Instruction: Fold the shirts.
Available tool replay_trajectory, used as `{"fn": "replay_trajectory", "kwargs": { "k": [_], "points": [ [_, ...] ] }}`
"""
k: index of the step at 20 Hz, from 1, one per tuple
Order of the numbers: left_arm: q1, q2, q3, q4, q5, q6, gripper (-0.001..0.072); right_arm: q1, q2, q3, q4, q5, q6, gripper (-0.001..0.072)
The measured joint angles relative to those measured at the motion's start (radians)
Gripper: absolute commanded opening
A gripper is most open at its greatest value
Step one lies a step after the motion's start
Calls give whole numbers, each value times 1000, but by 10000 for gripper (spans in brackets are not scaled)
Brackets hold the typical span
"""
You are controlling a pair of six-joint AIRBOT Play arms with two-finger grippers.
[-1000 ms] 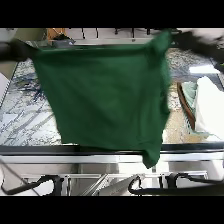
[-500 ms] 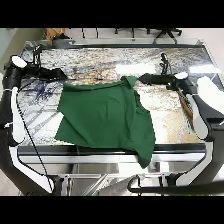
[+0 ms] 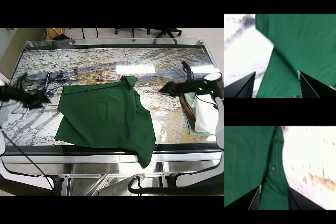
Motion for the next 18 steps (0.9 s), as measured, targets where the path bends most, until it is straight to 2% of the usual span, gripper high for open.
{"fn": "replay_trajectory", "kwargs": {
  "k": [4,8,10,11,13,18],
  "points": [
    [73,42,-260,-2,-9,105,587,-84,116,-179,-44,34,3,385],
    [85,-6,-382,-8,0,157,587,-144,194,-318,-89,44,-15,386],
    [68,-40,-409,-29,-19,168,357,-156,211,-370,-105,40,-18,387],
    [57,-56,-417,-26,-19,175,276,-160,216,-395,-111,36,-19,387],
    [32,-74,-417,-17,-8,183,8,-162,222,-440,-115,31,-27,387],
    [-18,-74,-371,-9,21,186,9,-133,219,-560,-126,-16,-51,386]
  ]
}}
